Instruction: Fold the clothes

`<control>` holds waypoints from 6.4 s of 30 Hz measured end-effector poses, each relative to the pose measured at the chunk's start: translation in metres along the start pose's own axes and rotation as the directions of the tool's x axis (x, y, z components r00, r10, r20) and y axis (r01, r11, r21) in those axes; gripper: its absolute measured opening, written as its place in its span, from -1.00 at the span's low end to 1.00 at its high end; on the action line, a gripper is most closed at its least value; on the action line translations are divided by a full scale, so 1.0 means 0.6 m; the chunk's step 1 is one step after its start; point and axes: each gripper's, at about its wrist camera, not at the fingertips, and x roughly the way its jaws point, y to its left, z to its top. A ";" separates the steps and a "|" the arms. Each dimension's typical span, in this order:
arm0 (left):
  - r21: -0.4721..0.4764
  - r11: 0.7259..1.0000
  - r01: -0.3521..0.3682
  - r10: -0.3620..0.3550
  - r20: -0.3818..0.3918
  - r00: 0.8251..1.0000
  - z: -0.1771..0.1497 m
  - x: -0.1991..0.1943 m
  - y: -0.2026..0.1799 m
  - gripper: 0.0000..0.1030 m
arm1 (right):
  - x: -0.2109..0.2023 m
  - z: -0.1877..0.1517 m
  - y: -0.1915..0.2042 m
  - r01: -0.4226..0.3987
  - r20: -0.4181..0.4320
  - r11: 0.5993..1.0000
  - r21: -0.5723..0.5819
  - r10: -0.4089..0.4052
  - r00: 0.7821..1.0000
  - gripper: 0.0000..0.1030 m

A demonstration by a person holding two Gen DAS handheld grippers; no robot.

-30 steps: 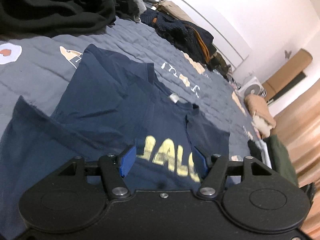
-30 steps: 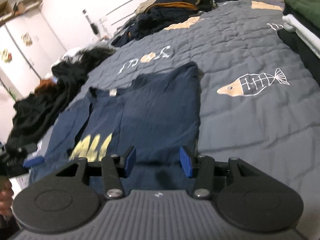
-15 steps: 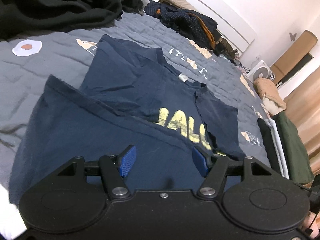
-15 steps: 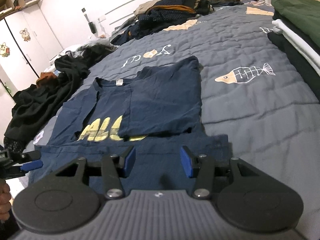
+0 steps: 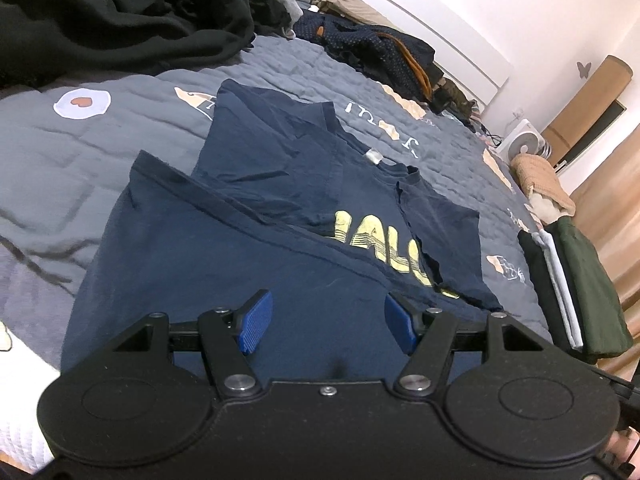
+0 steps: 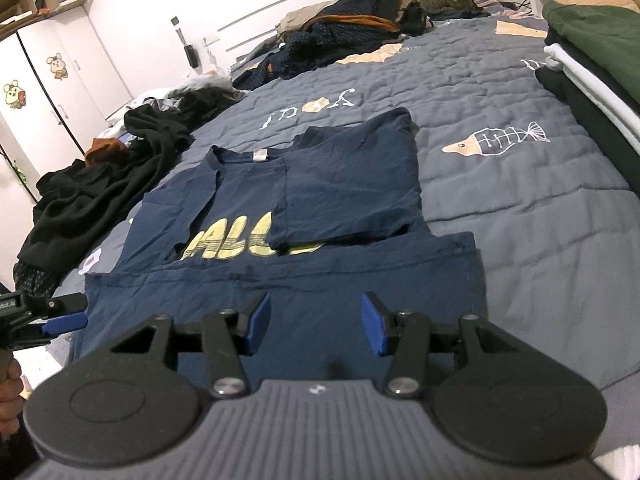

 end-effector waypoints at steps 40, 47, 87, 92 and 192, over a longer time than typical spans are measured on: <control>0.141 0.942 -0.304 0.293 0.095 0.951 0.107 -0.009 0.102 0.42 | -0.019 0.010 -0.040 0.182 0.121 0.968 0.173 -0.205 0.971 -0.02; 0.223 0.915 -0.336 0.332 0.059 0.942 0.113 0.030 0.117 0.41 | -0.014 0.013 -0.034 0.191 0.121 0.971 0.143 -0.208 0.971 0.00; 0.095 0.978 -0.185 0.191 -0.055 0.980 0.134 0.080 0.164 -0.25 | 0.002 0.013 -0.033 0.190 0.092 0.971 0.142 -0.204 0.975 0.11; 0.092 0.983 -0.160 0.166 -0.061 0.984 0.133 0.079 0.164 -0.80 | 0.002 0.014 -0.036 0.191 0.091 0.970 0.150 -0.206 0.974 0.11; 0.172 0.963 -0.207 0.210 0.002 0.978 0.132 0.063 0.139 -0.86 | 0.054 0.043 -0.091 0.105 0.037 0.964 0.243 -0.118 0.992 -0.80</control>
